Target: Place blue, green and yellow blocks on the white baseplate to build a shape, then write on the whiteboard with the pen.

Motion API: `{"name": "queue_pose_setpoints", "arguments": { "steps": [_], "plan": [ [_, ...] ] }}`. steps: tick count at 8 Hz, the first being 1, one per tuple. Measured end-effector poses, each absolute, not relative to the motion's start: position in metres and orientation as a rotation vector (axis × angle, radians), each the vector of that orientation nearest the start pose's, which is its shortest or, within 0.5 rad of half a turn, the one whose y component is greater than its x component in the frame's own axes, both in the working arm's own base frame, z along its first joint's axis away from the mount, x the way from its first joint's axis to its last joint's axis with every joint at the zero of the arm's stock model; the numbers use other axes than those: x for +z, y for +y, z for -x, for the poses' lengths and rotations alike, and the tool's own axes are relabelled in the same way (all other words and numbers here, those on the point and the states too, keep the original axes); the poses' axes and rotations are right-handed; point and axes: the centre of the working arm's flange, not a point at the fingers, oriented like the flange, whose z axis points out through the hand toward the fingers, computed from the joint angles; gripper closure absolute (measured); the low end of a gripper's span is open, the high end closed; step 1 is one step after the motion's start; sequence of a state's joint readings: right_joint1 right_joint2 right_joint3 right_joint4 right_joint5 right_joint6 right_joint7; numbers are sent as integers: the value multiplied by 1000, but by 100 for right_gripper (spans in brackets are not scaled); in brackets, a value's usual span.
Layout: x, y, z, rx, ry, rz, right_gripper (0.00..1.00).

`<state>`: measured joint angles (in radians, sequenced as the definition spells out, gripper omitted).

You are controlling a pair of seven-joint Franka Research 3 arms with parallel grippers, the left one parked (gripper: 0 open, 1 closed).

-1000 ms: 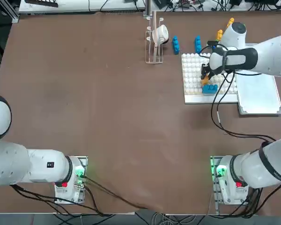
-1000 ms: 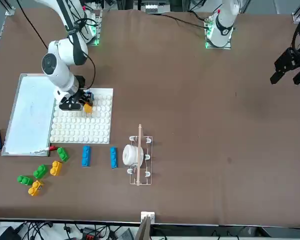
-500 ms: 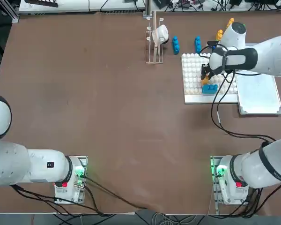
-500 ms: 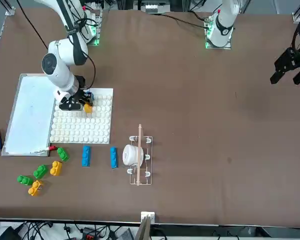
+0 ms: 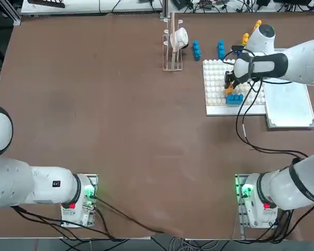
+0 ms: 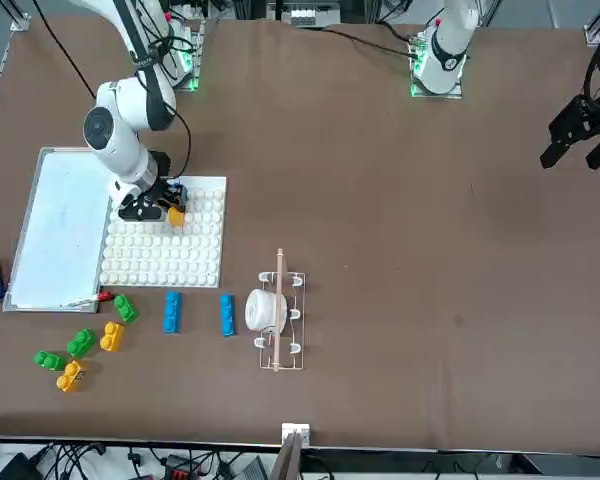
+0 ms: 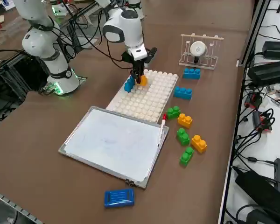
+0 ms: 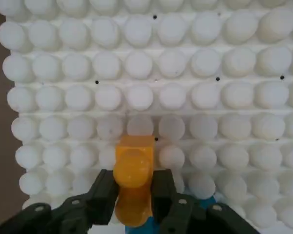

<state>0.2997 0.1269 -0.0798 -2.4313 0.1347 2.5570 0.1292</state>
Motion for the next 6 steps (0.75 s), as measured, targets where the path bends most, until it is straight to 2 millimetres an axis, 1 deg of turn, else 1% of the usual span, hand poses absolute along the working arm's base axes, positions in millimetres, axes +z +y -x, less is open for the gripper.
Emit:
{"name": "queue_pose_setpoints", "arguments": {
  "steps": [2,4,6],
  "plan": [
    [256,106,-478,29,25,3078,59],
    [263,106,-477,28,19,3075,59],
    [264,106,-476,37,16,3074,59]
  ]
}}
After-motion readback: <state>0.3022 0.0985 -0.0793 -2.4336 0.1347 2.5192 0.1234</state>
